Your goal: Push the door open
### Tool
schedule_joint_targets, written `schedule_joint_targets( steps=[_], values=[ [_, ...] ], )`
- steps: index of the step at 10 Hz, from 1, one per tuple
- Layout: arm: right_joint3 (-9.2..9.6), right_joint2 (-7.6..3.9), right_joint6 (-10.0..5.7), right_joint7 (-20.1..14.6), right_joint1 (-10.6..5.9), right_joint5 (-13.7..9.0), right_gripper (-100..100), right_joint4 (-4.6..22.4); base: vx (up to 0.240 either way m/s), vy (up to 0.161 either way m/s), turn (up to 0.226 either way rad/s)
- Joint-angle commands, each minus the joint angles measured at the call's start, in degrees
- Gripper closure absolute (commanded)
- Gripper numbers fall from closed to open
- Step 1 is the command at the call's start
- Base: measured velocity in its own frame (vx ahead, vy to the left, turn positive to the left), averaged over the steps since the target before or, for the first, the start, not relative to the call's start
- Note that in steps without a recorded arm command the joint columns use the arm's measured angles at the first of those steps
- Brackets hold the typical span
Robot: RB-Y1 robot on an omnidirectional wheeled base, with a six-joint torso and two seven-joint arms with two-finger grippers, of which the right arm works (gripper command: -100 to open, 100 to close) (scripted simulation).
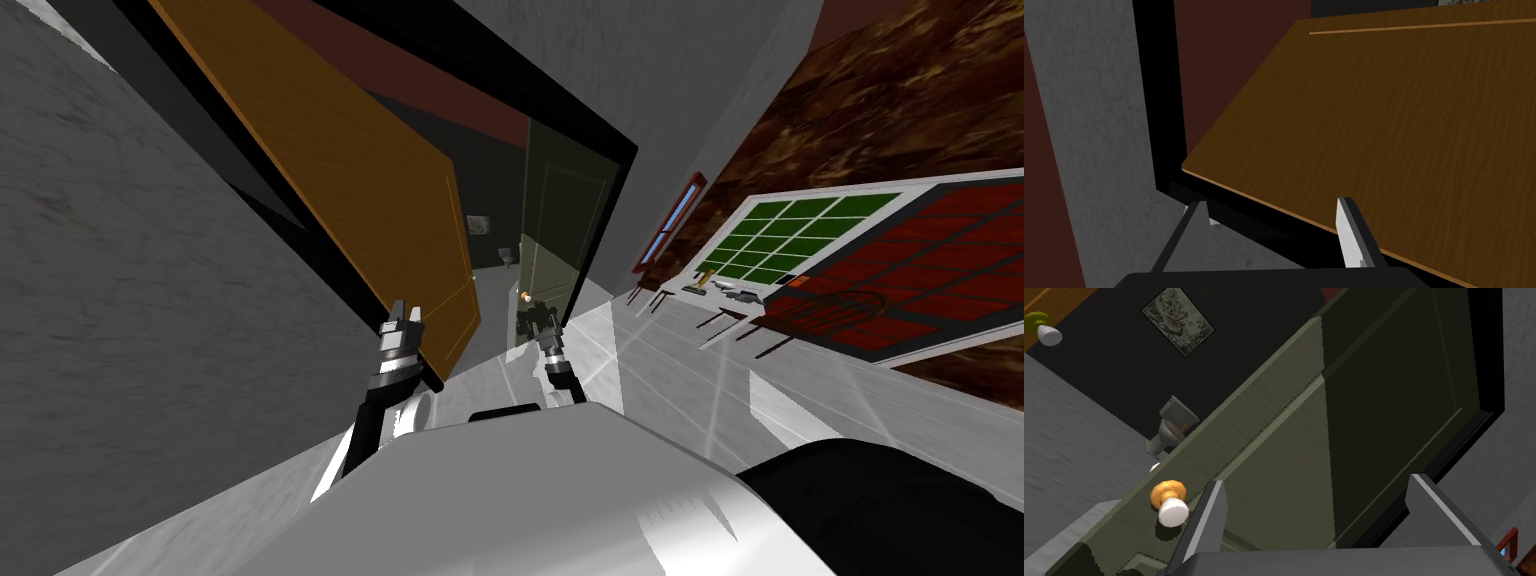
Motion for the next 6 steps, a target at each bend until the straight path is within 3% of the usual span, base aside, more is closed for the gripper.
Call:
schedule_joint_targets(
  steps=[1,6],
  values=[
    [1.3,-0.01,-0.86,-1.5,-0.52,-1.2,-100,2.0,0.115,-0.083,0.047],
    [4.51,-0.81,-3.25,-6.0,-1.89,-4.9,-100,7.5,0.086,-0.077,0.054]
  ],
)
